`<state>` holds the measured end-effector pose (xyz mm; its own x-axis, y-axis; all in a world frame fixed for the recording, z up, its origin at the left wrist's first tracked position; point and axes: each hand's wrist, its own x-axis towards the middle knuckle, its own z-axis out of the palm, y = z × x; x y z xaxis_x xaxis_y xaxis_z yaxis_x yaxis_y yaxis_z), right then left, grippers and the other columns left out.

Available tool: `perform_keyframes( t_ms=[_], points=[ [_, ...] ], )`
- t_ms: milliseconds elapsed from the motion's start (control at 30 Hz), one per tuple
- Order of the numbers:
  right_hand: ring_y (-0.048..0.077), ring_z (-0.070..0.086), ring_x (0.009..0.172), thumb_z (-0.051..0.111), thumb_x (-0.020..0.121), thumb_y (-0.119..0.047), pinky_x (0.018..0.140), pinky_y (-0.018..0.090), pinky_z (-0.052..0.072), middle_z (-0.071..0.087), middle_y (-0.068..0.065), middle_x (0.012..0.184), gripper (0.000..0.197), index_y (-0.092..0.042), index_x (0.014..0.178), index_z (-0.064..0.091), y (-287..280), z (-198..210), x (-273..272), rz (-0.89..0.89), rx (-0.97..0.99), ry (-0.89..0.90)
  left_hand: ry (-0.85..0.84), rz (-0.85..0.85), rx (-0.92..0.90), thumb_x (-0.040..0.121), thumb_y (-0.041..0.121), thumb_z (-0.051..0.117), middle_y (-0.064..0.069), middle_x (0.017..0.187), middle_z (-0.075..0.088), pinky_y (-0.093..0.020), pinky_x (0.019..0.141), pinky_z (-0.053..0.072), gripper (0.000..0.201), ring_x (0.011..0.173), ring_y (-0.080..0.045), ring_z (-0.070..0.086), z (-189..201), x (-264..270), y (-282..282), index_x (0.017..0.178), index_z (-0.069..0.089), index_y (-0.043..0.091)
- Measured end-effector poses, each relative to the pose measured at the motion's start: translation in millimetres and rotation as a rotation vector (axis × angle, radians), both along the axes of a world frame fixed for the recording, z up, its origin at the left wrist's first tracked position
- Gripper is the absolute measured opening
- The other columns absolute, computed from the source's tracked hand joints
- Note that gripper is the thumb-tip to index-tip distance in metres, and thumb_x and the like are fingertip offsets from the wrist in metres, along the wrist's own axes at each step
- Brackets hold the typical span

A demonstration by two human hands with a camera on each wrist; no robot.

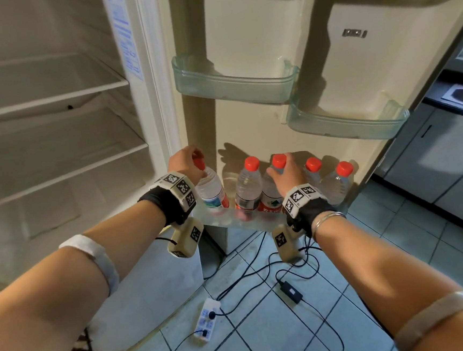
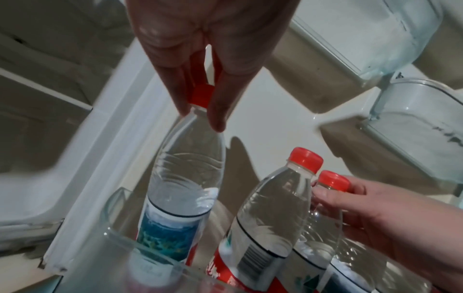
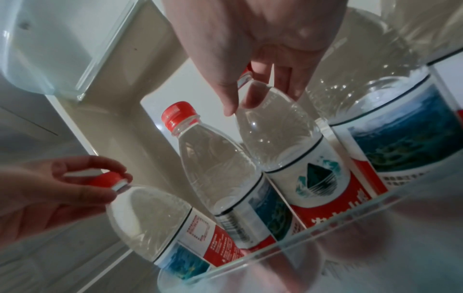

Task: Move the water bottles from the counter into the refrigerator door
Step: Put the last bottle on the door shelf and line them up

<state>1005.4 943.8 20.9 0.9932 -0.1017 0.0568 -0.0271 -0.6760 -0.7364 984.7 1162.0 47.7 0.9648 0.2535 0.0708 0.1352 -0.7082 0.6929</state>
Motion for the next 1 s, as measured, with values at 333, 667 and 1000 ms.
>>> perform_keyframes(
  t_ms=[333, 667, 1000],
  points=[
    [0.030, 0.057, 0.110, 0.055, 0.092, -0.025, 0.083, 0.029, 0.038, 0.058, 0.014, 0.123, 0.046, -0.008, 0.132, 0.038, -10.6, 7.6, -2.8, 0.044, -0.037, 0.045, 0.003, -0.154, -0.014, 0.072, -0.001, 0.072, -0.010, 0.111, 0.066, -0.021, 0.082, 0.040, 0.034, 0.102, -0.022, 0.059, 8.1, 24.6, -39.3, 0.103, 0.065, 0.011],
    [0.024, 0.063, 0.093, 0.044, 0.097, -0.026, 0.068, 0.021, 0.038, 0.067, 0.009, 0.107, 0.026, -0.011, 0.115, 0.055, -46.6, 19.6, -32.6, -0.060, -0.064, -0.154, -0.049, -0.159, -0.058, 0.082, 0.015, 0.067, -0.007, 0.112, 0.064, -0.024, 0.079, 0.041, 0.028, 0.092, -0.017, 0.055, 1.6, 21.5, -49.9, 0.110, 0.062, 0.013],
    [0.031, 0.054, 0.104, 0.052, 0.086, -0.008, 0.084, 0.039, 0.042, 0.050, 0.012, 0.119, 0.023, -0.007, 0.109, 0.048, -126.4, 39.4, -25.1, -0.525, -0.038, -0.287, -0.169, -0.008, -0.127, 0.086, 0.018, 0.059, -0.014, 0.115, 0.062, -0.041, 0.092, 0.051, 0.026, 0.095, -0.029, 0.064, 16.9, 6.9, -54.6, 0.112, 0.058, 0.018]
  ],
)
